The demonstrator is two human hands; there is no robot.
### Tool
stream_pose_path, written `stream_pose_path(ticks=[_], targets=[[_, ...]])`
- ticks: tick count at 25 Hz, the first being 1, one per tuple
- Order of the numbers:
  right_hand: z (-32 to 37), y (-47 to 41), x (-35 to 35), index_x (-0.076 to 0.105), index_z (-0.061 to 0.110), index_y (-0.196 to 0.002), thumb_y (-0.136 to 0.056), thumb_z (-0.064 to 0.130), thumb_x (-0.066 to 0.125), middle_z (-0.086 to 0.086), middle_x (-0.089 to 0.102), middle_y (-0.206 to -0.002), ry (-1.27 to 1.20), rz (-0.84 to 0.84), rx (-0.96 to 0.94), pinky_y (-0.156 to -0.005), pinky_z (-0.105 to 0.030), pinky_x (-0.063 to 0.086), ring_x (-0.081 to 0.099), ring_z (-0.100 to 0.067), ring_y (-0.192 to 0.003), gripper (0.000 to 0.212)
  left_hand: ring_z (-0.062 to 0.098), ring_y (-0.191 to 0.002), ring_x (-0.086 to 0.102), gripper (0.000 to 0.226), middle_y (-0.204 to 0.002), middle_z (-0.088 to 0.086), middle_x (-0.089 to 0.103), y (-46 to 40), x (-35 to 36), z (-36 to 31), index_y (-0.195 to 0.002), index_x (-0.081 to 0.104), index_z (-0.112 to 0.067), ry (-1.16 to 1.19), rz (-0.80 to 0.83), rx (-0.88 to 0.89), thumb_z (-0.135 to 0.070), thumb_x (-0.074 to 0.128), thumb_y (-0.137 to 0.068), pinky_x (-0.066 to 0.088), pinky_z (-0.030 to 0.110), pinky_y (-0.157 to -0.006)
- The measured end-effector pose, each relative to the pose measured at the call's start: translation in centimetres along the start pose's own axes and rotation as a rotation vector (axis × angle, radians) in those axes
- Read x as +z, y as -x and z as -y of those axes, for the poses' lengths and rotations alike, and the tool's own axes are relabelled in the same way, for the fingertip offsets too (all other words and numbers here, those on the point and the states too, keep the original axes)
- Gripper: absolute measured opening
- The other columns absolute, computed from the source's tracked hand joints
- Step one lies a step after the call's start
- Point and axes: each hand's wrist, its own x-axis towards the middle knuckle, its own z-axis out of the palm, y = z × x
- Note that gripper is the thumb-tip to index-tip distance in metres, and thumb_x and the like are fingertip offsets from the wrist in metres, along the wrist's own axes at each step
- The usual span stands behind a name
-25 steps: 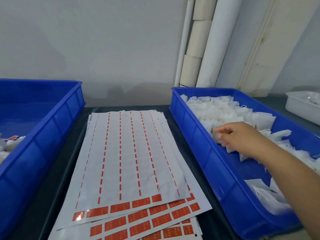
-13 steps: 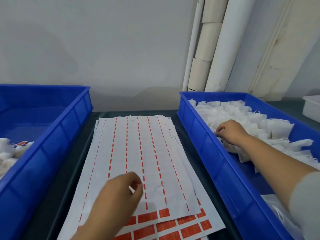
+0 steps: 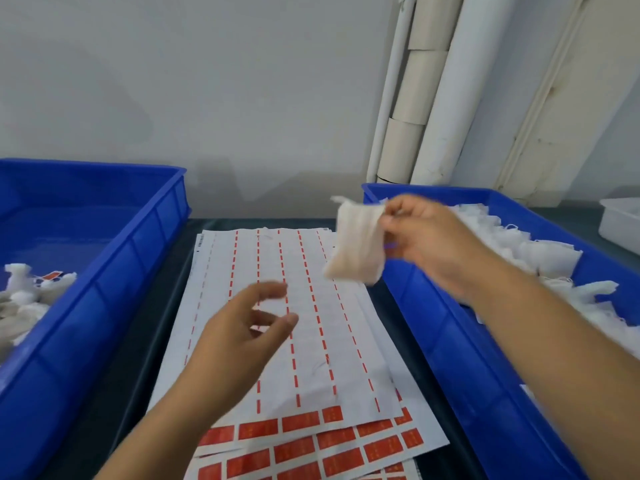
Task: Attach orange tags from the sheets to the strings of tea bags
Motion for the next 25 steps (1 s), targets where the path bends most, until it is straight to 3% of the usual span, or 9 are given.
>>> stream_pose_path(ticks=[2, 3, 7, 9, 11, 14, 18, 21, 25], targets=[[-1.3, 2.3, 4.0, 0.059, 0.012, -0.083, -0.093, 0.005, 0.050, -0.003, 0.065, -0.079, 0.002, 0.162, 0.075, -0.071, -0.030, 0.055, 0.064, -0.017, -0.071, 0.016, -0.005, -0.079, 0.064, 0.062, -0.103, -0.041, 0.045, 0.5, -1.6, -1.1, -0.112, 0.034, -0.062, 0.079, -0.027, 0.036, -0.066, 0.055, -0.054, 0.046, 0.007, -0.048], [-2.2, 3.3, 5.7, 0.061, 0.014, -0.084, -0.094, 0.009, 0.051, -0.002, 0.068, -0.083, 0.042, 0.228, 0.107, -0.074, -0.028, 0.057, 0.067, -0.016, -0.076, 0.015, -0.006, -0.078, 0.064, 0.065, -0.103, -0.042, 0.044, 0.9, -2.2, -1.1, -0.111, 0.032, -0.063, 0.112, -0.035, 0.037, -0.067, 0.055, -0.050, 0.046, 0.008, -0.048], [-5.4, 5.7, 9.8, 0.064, 0.027, -0.083, -0.096, 0.020, 0.051, 0.009, 0.070, -0.090, 0.060, 0.347, 0.181, -0.085, -0.030, 0.055, 0.067, -0.011, -0.088, 0.020, -0.002, -0.065, 0.064, 0.040, -0.086, -0.020, 0.064, 2.2, -3.9, 0.7, -0.094, 0.049, -0.055, 0.051, -0.080, -0.010, -0.054, 0.062, -0.056, 0.047, 0.010, -0.050], [-6.6, 6.0, 10.2, 0.063, 0.030, -0.082, -0.095, 0.020, 0.052, 0.013, 0.068, -0.087, 0.093, 0.342, 0.185, -0.087, -0.029, 0.054, 0.066, -0.007, -0.087, 0.020, -0.004, -0.063, 0.062, 0.016, -0.072, -0.019, 0.068, 2.4, -4.4, 1.9, -0.080, 0.057, -0.048, -0.039, -0.059, -0.036, -0.040, 0.066, -0.071, 0.046, 0.007, -0.050], [-7.6, 6.0, 10.2, 0.062, 0.034, -0.082, -0.095, 0.022, 0.052, 0.016, 0.067, -0.087, 0.128, 0.307, 0.185, -0.083, -0.023, 0.053, 0.064, -0.003, -0.087, 0.020, -0.004, -0.061, 0.063, 0.016, -0.065, -0.022, 0.067, 2.5, -4.8, 3.0, -0.071, 0.060, -0.043, -0.069, -0.005, -0.068, -0.030, 0.067, -0.078, 0.045, 0.005, -0.050], [-8.9, 6.2, 9.7, 0.059, 0.041, -0.079, -0.095, 0.025, 0.051, 0.023, 0.063, -0.085, 0.208, 0.260, 0.188, -0.069, -0.011, 0.045, 0.059, 0.006, -0.084, 0.024, -0.009, -0.064, 0.061, 0.019, -0.061, -0.023, 0.064, 2.2, -4.6, 3.9, -0.069, 0.057, -0.045, -0.227, 0.040, -0.064, -0.033, 0.065, -0.082, 0.043, 0.004, -0.050], [-10.1, 6.2, 9.9, 0.062, 0.036, -0.087, -0.093, 0.014, 0.053, 0.026, 0.065, -0.091, 0.163, 0.229, 0.199, -0.072, -0.010, 0.048, 0.059, 0.004, -0.094, 0.024, 0.000, -0.068, 0.058, 0.019, -0.075, -0.020, 0.057, 1.4, -2.1, 3.9, -0.074, 0.047, -0.044, -0.390, 0.016, 0.044, -0.037, 0.055, -0.089, 0.045, 0.008, -0.059], [-10.5, 6.4, 11.2, 0.063, 0.051, -0.090, -0.091, 0.033, 0.057, 0.037, 0.063, -0.097, 0.205, 0.267, 0.120, -0.078, -0.006, 0.043, 0.056, 0.013, -0.098, 0.019, 0.000, -0.072, 0.055, 0.012, -0.079, -0.018, 0.053, 0.7, 0.1, 3.3, -0.083, 0.045, -0.041, -0.428, 0.007, 0.150, -0.036, 0.047, -0.094, 0.043, 0.009, -0.065], [-11.4, 6.1, 11.2, 0.066, 0.047, -0.078, -0.083, 0.044, 0.063, 0.036, 0.064, -0.087, 0.198, 0.154, 0.167, -0.062, -0.001, 0.042, 0.057, 0.013, -0.087, 0.007, 0.000, -0.077, 0.052, 0.006, -0.084, -0.019, 0.051, 0.2, -0.1, 4.0, -0.090, 0.046, -0.040, -0.519, -0.080, 0.194, -0.037, 0.044, -0.095, 0.046, 0.011, -0.071]])
